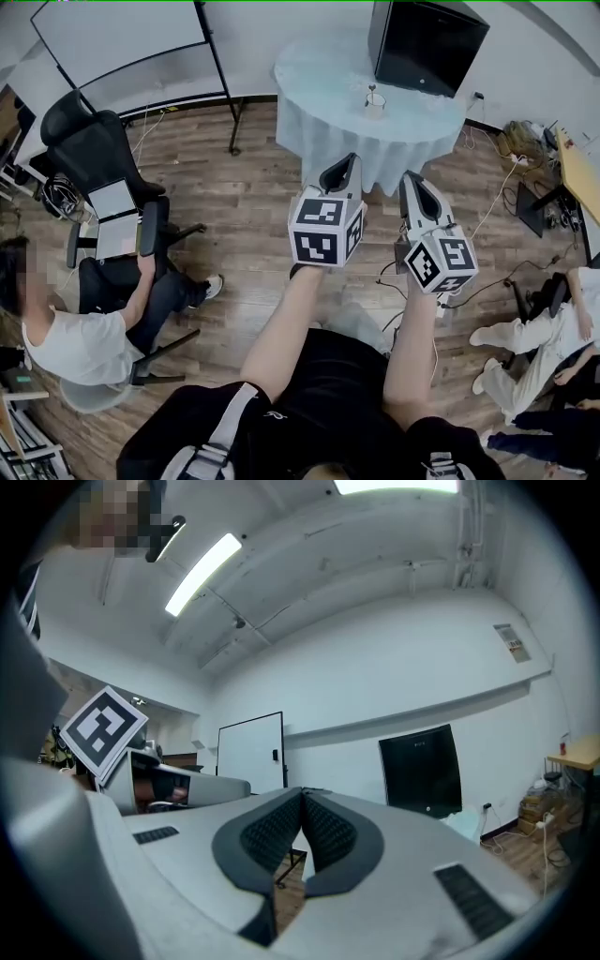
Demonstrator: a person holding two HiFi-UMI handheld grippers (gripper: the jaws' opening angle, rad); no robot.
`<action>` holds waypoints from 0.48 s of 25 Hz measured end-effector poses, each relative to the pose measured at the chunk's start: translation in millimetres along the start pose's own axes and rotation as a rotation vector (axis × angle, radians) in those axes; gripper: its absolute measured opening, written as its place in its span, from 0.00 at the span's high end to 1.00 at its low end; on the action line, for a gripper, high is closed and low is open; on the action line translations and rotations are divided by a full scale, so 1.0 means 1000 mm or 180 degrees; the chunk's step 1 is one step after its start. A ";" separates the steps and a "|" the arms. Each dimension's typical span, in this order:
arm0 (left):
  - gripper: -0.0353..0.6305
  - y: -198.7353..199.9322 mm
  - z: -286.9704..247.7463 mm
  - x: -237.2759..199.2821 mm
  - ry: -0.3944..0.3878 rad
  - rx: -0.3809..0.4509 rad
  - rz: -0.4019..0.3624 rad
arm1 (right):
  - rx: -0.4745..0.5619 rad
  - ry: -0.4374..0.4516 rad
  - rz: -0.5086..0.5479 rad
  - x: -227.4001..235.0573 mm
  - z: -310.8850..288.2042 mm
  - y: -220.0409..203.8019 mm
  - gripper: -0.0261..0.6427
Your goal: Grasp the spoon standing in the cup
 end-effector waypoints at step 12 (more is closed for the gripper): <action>0.95 0.013 -0.115 -0.046 0.0099 0.0010 -0.0019 | 0.0058 0.0009 -0.0044 0.078 -0.106 0.003 0.96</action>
Point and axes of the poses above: the fingertips, and each gripper's own axes: z backward along the fingers, x to its right, y out of its top, the point moved 10 cm from there along z, backward along the fingers, and after that the axes turned 7 degrees about -y, right-handed, at the moved point
